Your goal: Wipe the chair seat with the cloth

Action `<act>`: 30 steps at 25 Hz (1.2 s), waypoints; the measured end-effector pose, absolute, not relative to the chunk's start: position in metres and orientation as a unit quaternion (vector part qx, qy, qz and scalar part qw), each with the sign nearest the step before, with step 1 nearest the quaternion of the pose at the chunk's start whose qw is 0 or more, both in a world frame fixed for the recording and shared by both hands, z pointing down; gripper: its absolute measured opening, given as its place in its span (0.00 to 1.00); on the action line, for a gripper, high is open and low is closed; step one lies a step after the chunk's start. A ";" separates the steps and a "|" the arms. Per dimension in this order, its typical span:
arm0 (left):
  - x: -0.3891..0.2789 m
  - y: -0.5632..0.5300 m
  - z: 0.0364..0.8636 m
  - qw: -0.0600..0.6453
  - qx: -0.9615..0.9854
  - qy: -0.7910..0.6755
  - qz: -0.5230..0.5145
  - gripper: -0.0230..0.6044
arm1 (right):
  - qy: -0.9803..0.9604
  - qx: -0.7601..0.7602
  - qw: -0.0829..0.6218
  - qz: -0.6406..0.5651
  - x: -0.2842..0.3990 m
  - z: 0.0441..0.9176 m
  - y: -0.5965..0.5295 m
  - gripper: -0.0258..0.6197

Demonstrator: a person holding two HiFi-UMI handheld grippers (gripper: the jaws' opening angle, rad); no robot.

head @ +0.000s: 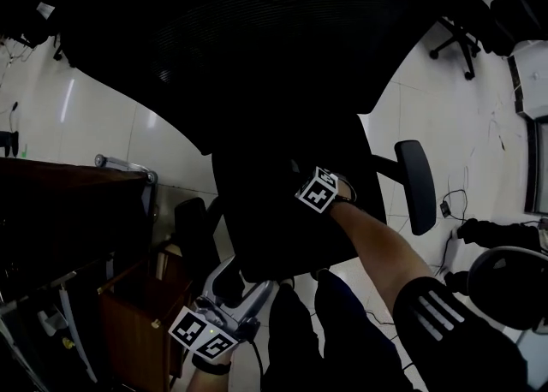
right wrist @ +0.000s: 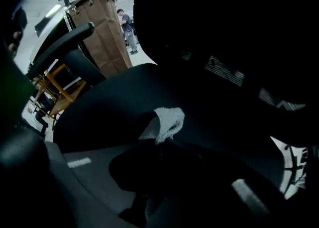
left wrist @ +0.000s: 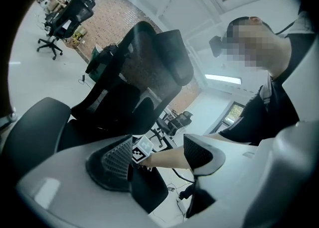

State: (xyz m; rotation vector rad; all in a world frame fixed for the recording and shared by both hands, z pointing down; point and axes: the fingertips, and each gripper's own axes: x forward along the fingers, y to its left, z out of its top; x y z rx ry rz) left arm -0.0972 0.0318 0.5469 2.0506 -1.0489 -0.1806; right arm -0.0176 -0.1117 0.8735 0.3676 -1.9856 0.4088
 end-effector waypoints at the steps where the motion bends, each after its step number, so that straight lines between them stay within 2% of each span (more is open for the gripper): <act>1: -0.093 0.030 0.545 0.403 0.814 -0.412 -0.072 0.57 | -0.818 0.163 0.527 0.164 0.008 0.874 -0.118 0.09; 5: -0.080 0.028 0.541 0.403 0.819 -0.401 -0.071 0.57 | -0.788 0.199 0.564 0.144 0.091 0.868 -0.143 0.09; 9: -0.074 0.031 0.538 0.401 0.823 -0.397 -0.067 0.57 | -0.772 0.225 0.577 0.140 0.114 0.861 -0.155 0.09; 13: -0.078 0.037 0.534 0.399 0.822 -0.401 -0.065 0.57 | -0.793 0.226 0.531 0.197 0.070 0.848 -0.130 0.09; 19: -0.086 0.046 0.530 0.397 0.817 -0.415 -0.060 0.57 | -0.854 0.096 0.477 0.183 -0.091 0.831 -0.034 0.09; 22: -0.090 0.052 0.531 0.395 0.815 -0.420 -0.060 0.57 | -0.865 0.042 0.471 0.169 -0.144 0.831 0.011 0.09; 26: -0.090 0.059 0.536 0.398 0.813 -0.421 -0.057 0.57 | -0.855 0.005 0.503 0.127 -0.141 0.854 0.038 0.09; 30: -0.086 0.064 0.539 0.404 0.812 -0.418 -0.058 0.57 | -0.841 0.020 0.527 0.123 -0.077 0.871 0.028 0.09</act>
